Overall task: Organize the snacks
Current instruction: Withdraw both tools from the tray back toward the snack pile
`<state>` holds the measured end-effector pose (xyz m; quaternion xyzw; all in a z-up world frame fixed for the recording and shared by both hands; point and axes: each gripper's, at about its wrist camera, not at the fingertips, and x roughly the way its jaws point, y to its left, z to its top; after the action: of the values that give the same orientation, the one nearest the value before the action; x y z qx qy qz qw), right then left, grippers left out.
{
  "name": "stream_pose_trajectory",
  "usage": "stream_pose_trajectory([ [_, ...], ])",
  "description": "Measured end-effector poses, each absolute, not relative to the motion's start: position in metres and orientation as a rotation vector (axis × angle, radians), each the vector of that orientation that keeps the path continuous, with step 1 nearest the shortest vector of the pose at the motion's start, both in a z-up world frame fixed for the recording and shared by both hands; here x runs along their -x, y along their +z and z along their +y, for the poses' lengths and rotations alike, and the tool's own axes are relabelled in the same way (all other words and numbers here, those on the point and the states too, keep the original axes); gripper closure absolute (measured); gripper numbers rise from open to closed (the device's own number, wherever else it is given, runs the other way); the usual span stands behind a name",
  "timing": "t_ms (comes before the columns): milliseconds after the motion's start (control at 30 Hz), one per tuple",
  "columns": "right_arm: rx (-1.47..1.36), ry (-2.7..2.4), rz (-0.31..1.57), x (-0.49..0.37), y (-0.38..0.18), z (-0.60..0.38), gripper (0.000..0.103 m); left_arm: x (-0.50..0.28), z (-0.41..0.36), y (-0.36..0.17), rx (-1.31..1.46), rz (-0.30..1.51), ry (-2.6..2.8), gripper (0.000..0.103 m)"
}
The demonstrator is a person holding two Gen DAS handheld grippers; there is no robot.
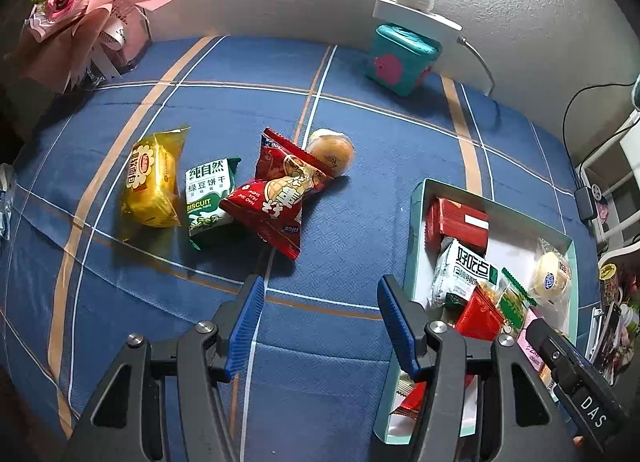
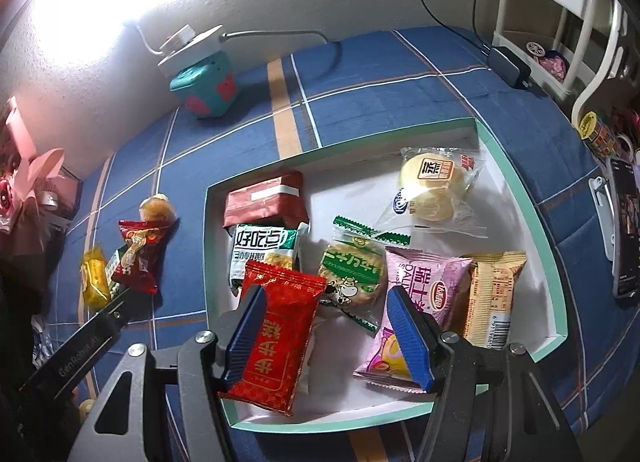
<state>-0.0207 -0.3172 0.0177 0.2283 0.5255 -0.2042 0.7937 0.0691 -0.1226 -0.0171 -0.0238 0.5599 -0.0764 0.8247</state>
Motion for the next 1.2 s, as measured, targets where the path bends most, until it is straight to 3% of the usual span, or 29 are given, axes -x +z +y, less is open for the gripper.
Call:
stream_pose_trajectory([
  [67,-0.489,-0.439,1.131,0.020,0.017,-0.317,0.037,-0.070,-0.123,-0.017,0.049,1.192,-0.164,0.043],
  [133,-0.491,-0.441,1.132,0.020,0.016,-0.317,0.033,-0.070,-0.124,-0.018,0.042,1.196,-0.168,0.032],
  [167,-0.495,-0.441,1.130,0.020,0.016,-0.317,0.027,-0.070,-0.124,-0.019,0.039,1.197,-0.165,0.017],
  [267,-0.497,-0.440,1.121,0.019,0.015,-0.317,0.002,-0.069,-0.125,-0.021,0.017,1.188,-0.140,0.007],
  [367,-0.487,-0.444,1.117,0.018,0.015,-0.316,0.000,-0.070,-0.124,-0.025,0.000,1.190,-0.119,0.001],
  [900,-0.442,-0.423,1.120,0.013,0.016,-0.306,0.000,-0.069,-0.123,-0.023,-0.065,1.175,-0.123,0.000],
  [1200,-0.385,-0.356,1.132,-0.002,0.014,-0.273,0.000,-0.085,-0.068,-0.009,-0.010,1.130,-0.019,0.000],
])
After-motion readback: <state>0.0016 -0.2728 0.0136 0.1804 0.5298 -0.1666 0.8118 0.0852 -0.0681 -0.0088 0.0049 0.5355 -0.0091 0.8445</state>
